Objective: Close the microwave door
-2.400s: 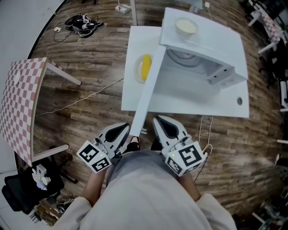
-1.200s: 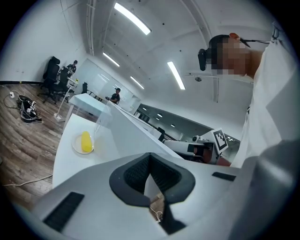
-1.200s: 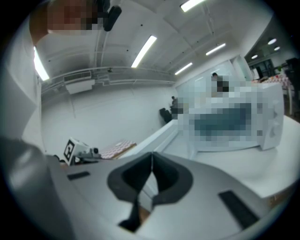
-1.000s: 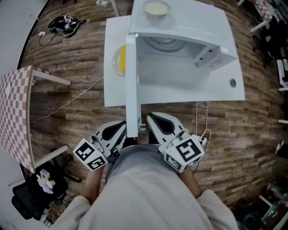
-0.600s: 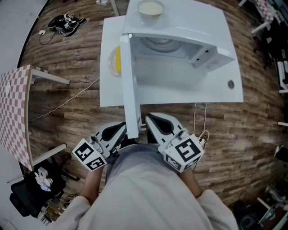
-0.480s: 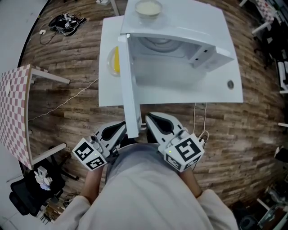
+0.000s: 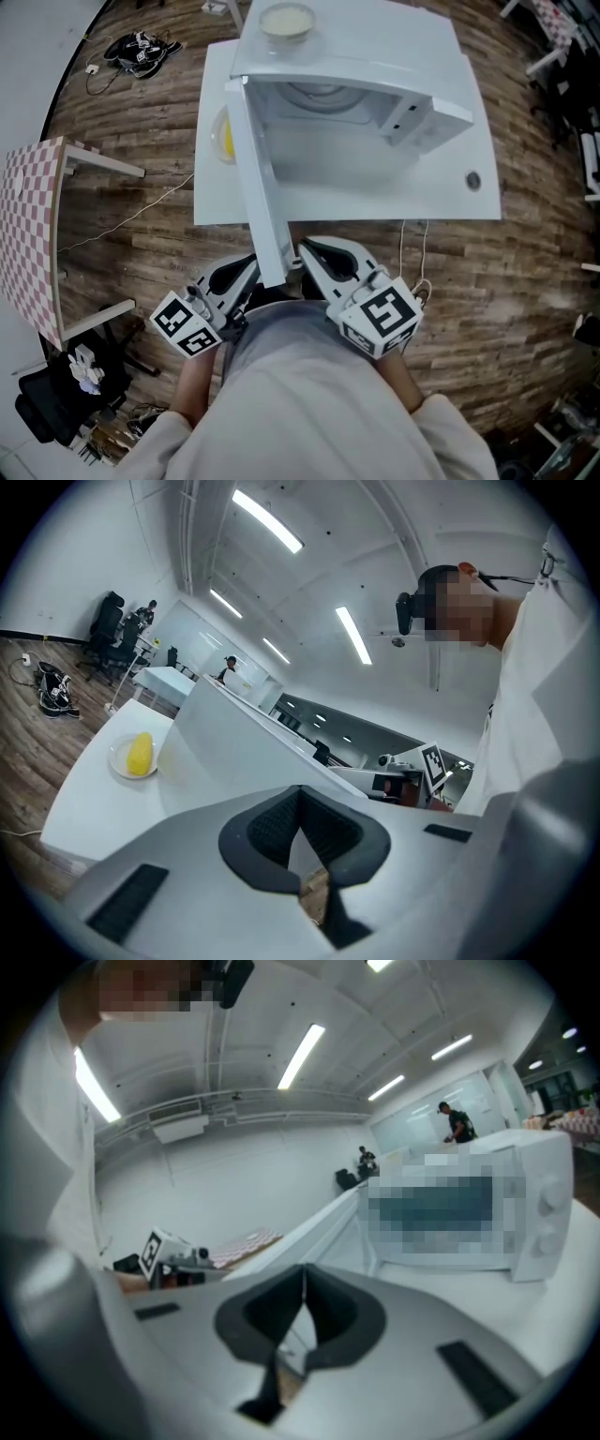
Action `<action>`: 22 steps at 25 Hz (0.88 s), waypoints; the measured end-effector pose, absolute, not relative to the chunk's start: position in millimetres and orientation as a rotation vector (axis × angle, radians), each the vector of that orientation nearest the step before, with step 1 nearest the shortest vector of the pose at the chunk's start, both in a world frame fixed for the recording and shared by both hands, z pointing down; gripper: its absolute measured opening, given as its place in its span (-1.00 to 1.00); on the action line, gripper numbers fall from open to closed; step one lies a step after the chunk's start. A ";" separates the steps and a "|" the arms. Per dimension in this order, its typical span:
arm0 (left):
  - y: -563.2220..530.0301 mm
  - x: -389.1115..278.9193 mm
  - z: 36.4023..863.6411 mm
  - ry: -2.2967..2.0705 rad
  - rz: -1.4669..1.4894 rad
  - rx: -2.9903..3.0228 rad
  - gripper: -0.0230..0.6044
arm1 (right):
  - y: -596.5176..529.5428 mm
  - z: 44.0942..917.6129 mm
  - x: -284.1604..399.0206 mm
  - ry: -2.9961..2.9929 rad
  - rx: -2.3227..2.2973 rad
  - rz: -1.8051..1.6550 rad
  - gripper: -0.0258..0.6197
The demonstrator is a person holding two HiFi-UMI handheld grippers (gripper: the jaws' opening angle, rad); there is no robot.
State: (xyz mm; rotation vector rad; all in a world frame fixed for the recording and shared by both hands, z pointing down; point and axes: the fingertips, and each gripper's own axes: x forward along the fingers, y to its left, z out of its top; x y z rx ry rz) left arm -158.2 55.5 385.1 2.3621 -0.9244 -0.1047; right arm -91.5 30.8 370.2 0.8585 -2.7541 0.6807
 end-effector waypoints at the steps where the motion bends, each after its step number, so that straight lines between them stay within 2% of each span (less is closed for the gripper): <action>1: 55.2 -154.8 384.9 -0.928 -0.109 2.364 -0.88 | 31.7 370.6 -88.2 -2.750 0.852 0.668 -0.85; 22: 52.0 -102.6 373.1 -0.872 -0.060 2.502 -0.88 | 37.9 365.8 -28.1 -2.753 0.993 0.620 -0.85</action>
